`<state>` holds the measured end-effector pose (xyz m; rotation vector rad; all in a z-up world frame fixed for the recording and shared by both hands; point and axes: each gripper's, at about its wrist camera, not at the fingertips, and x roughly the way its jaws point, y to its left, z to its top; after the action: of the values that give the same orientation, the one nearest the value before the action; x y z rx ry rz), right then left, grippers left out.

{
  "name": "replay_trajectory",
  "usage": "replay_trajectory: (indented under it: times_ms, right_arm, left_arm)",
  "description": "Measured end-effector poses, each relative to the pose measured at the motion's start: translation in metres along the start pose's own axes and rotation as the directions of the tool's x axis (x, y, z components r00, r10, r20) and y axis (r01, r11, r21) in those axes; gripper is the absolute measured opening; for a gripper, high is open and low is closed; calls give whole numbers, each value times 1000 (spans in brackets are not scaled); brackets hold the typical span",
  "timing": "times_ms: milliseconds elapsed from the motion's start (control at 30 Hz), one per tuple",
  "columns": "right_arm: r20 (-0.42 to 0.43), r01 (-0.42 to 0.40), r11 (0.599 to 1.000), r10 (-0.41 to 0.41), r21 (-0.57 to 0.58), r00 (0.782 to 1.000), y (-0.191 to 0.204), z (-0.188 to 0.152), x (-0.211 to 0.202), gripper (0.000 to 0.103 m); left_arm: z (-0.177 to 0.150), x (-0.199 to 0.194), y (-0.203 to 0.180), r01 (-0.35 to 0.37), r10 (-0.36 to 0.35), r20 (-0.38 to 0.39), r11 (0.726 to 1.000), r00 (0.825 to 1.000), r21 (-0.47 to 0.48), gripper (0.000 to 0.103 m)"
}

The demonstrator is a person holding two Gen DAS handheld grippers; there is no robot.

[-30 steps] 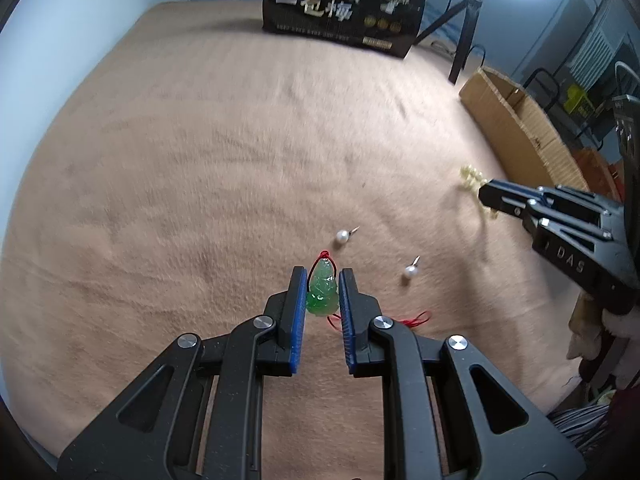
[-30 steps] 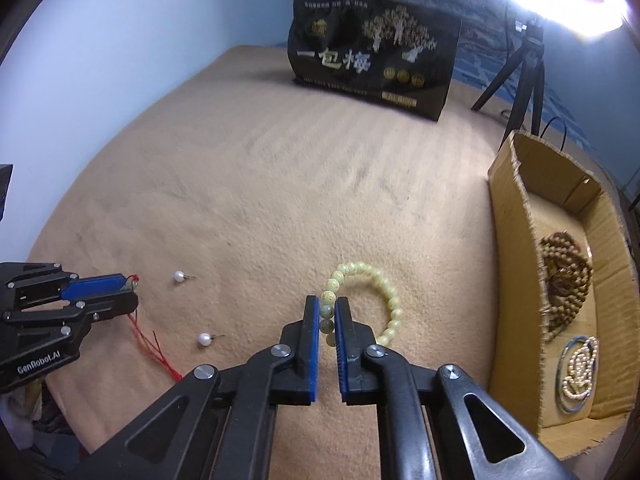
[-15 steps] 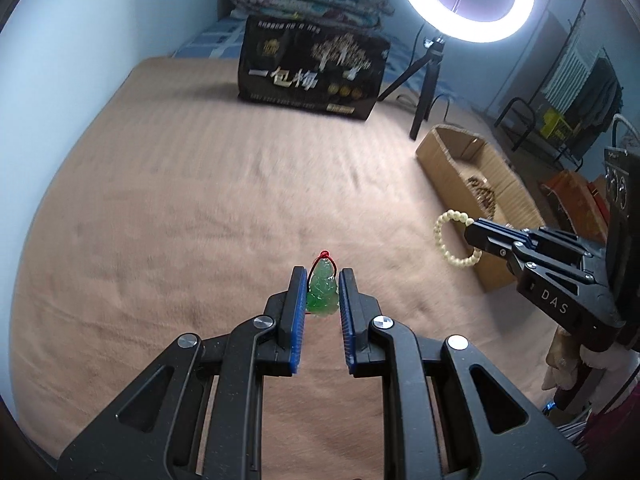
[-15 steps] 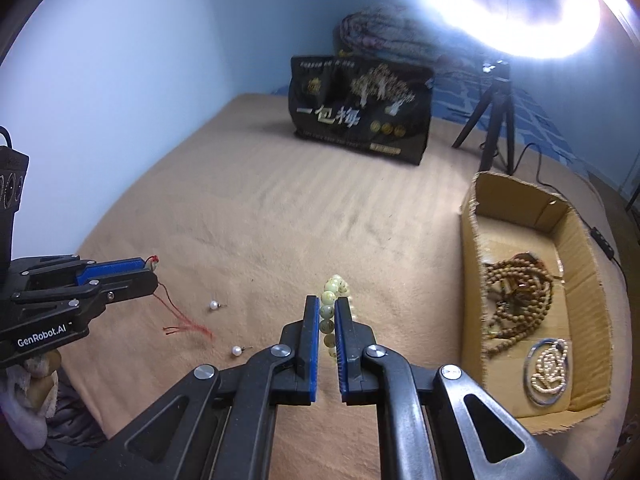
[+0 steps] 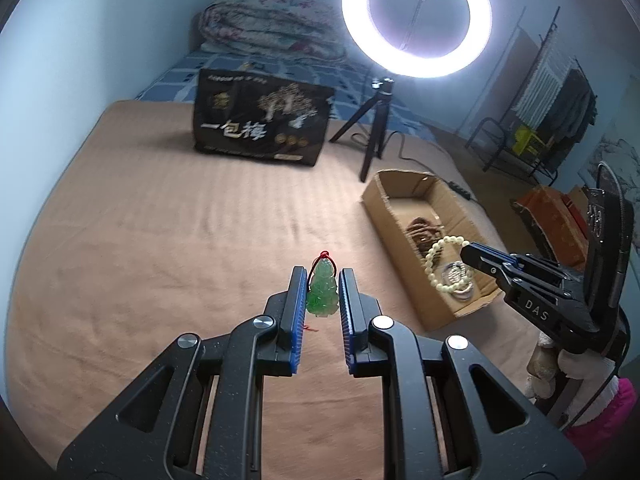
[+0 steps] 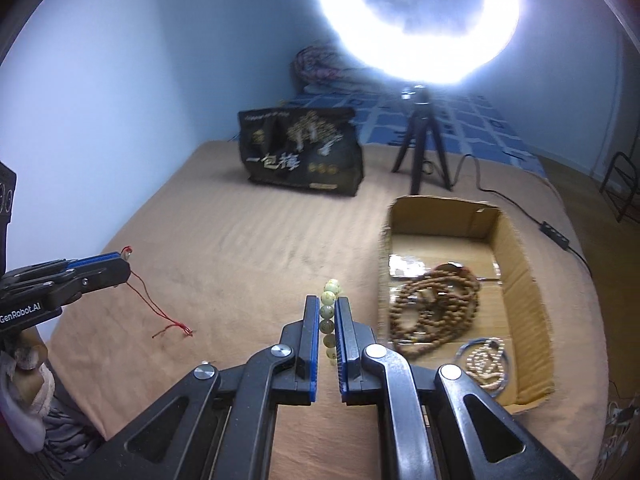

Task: Organize jewelry
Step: 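Carry the pendant and bracelet into the cardboard box and open both tools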

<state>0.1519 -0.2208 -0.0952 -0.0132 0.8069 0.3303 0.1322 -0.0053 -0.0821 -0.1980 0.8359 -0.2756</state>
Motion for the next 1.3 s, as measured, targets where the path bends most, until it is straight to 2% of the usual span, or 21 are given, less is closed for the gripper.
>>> replay_trajectory:
  times_ms: [333,667,1000,1300]
  right_arm:
    - [44,38,996,-42,85,998,-48,4,-25,5]
    - [41,80,987,-87,142,995,-89,6,-28,5]
    - [9,106,974,-110,201,994,-124,1,-20,5]
    - [-49,133,967,-125,217,991,-142,-13,-5,5]
  left_arm:
    - [14,9,-52,68,-69,13,997,998,44,14]
    - [29,28,-101,141,-142,13,988,990,57,15]
    - [35,66,-139,182,-180,-31,982,983,48,15]
    - [28,103,-155,205,-201,-99,978,975,30,15]
